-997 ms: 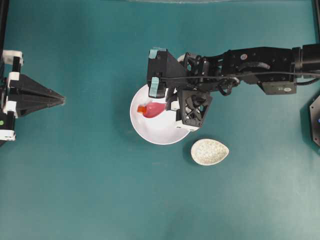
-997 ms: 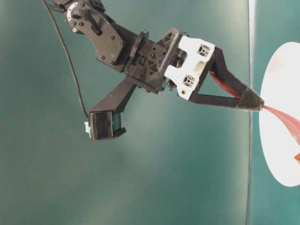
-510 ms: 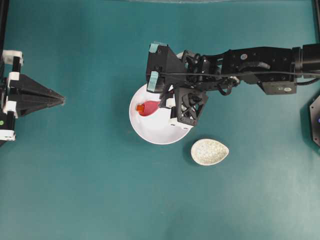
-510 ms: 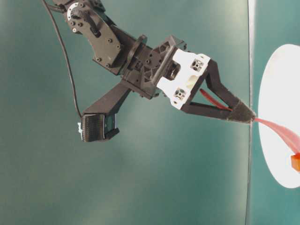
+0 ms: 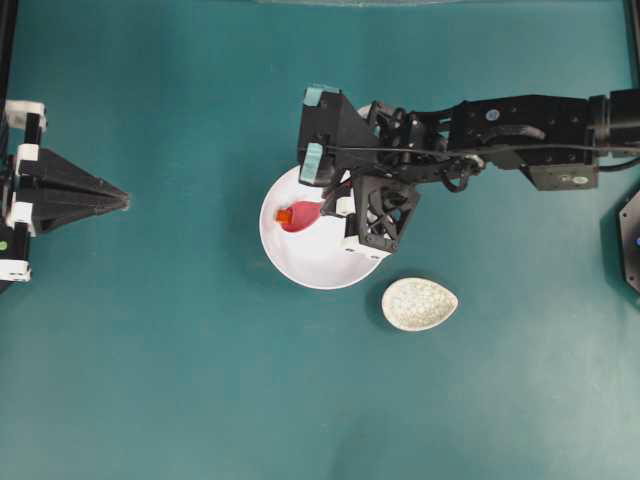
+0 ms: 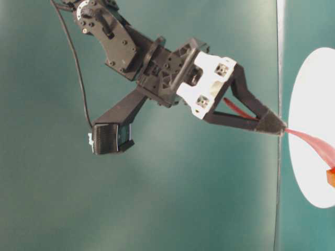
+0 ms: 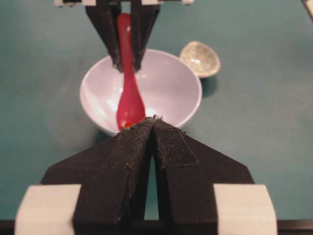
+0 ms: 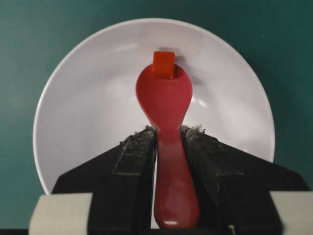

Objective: Grip the spoon and scoop the red block from the bowl with right arm.
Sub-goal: 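Drag the spoon under the red cube to scoop it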

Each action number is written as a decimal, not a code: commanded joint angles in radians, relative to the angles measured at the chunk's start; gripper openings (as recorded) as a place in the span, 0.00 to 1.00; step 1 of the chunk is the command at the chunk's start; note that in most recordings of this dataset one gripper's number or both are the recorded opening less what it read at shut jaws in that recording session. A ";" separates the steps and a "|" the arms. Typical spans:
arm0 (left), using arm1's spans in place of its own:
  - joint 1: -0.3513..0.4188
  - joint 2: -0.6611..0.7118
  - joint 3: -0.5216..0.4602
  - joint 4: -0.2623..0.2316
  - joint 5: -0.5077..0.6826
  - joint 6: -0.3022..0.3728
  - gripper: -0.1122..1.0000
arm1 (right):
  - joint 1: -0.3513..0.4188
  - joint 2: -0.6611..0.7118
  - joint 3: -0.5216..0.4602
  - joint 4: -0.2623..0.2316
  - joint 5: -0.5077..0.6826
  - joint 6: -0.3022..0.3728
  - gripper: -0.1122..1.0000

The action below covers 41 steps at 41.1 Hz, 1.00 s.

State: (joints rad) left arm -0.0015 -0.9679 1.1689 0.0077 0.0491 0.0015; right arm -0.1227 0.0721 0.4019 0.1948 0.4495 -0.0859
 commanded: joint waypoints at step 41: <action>0.000 0.003 -0.023 0.000 -0.009 -0.006 0.09 | 0.048 -0.175 0.227 0.003 -0.425 0.023 0.33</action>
State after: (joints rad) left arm -0.0015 -0.9679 1.1689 0.0061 0.0491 -0.0031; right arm -0.0859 -0.0644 0.6197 0.1948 0.0813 -0.0614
